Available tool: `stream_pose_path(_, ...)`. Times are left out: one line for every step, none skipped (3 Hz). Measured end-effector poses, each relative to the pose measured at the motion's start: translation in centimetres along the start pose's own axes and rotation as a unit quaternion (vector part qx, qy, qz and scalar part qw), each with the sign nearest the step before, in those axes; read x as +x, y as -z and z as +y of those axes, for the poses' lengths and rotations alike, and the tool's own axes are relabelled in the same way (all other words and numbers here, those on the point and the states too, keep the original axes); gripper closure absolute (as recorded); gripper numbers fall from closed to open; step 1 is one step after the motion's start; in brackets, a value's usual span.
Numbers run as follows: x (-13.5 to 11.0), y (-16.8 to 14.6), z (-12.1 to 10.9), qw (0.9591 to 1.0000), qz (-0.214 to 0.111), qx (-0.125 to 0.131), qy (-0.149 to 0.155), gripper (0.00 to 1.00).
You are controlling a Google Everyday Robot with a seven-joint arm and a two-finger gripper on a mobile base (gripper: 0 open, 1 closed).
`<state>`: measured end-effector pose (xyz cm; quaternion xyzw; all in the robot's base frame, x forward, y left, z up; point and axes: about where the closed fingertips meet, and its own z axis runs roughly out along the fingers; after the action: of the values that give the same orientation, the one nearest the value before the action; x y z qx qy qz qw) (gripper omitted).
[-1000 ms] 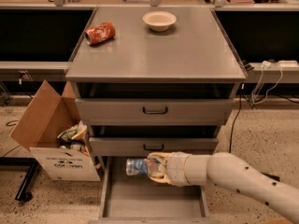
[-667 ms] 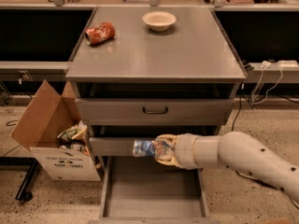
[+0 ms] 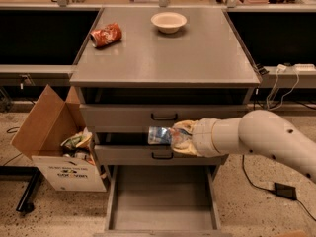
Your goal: Pick redbull can from bottom drawer and place on counter
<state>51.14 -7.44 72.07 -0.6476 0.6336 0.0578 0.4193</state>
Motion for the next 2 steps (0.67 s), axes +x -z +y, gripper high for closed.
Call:
stream_pose_path(0.3,0.2,-1.3,1.0000,0.007,0.003,-0.004,1.00)
stream_pose_path(0.7,1.7,-4.6,0.9999,0.010,0.013,-0.002,1.00)
